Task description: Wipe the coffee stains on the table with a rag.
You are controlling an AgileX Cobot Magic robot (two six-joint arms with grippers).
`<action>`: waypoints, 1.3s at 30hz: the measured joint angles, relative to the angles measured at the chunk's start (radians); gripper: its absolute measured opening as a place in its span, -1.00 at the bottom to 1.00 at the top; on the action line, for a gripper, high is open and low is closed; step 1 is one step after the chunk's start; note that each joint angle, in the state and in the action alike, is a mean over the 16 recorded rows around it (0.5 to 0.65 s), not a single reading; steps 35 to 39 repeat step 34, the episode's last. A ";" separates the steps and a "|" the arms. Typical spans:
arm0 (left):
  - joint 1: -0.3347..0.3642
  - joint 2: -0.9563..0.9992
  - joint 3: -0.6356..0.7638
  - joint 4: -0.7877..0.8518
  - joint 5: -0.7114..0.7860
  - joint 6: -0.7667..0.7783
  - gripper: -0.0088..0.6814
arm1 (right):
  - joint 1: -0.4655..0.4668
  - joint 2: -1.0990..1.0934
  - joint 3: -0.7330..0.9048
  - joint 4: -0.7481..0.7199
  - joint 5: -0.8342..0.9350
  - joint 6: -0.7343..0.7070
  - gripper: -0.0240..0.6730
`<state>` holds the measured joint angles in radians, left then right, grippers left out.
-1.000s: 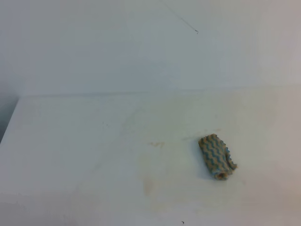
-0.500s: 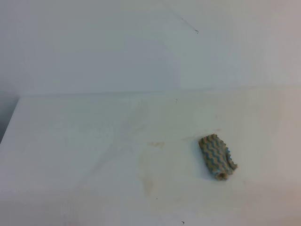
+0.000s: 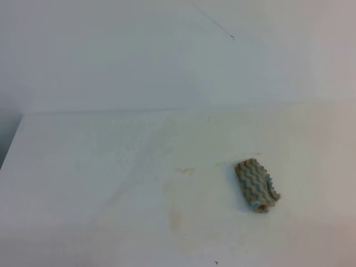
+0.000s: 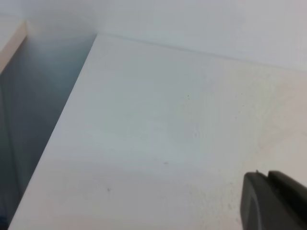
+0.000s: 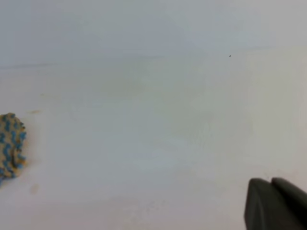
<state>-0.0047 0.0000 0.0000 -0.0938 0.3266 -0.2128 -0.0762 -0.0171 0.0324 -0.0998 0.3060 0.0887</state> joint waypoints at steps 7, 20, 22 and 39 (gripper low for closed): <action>0.000 0.000 0.000 0.000 0.000 0.000 -0.98 | 0.000 -0.001 0.000 0.000 0.000 0.000 -0.93; 0.000 0.000 0.000 0.000 0.000 0.000 -0.98 | 0.000 -0.001 0.000 0.000 0.000 0.000 -0.94; 0.000 0.000 0.000 0.000 0.000 0.000 -0.98 | 0.000 -0.001 0.000 0.000 0.000 0.000 -0.94; 0.000 0.000 0.000 0.000 0.000 0.000 -0.98 | 0.000 -0.001 0.000 0.000 0.000 0.000 -0.94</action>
